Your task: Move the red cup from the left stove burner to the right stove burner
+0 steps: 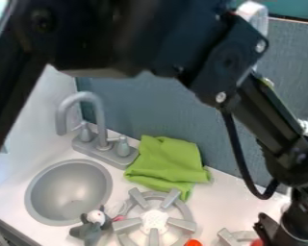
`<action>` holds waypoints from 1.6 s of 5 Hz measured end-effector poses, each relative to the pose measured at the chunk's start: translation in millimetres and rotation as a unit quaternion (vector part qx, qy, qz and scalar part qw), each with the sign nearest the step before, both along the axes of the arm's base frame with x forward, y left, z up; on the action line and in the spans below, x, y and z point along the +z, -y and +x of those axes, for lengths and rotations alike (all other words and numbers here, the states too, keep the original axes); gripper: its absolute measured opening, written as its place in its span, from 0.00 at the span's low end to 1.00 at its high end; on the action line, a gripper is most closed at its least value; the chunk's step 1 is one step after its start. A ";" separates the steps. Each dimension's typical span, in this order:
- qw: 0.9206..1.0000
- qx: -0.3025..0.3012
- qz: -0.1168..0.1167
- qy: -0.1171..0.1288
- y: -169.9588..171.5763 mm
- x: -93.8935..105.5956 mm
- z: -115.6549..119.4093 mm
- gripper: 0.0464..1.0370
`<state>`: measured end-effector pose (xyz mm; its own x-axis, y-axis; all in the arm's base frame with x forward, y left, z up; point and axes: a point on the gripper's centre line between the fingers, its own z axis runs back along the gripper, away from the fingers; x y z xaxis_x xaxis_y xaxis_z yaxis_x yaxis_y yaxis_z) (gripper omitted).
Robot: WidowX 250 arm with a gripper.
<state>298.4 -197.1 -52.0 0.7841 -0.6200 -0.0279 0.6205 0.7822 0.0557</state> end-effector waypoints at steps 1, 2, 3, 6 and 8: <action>1.000 0.000 0.003 0.003 3.2 -7.0 7.7 0.05; 1.000 0.004 0.009 0.014 2.5 -6.9 13.2 0.05; 1.000 0.007 0.020 0.021 -1.3 -7.9 16.0 0.05; 0.999 0.027 0.008 0.023 -12.2 -18.0 27.0 0.05; 0.999 0.049 0.009 0.000 -17.7 -19.0 21.6 0.28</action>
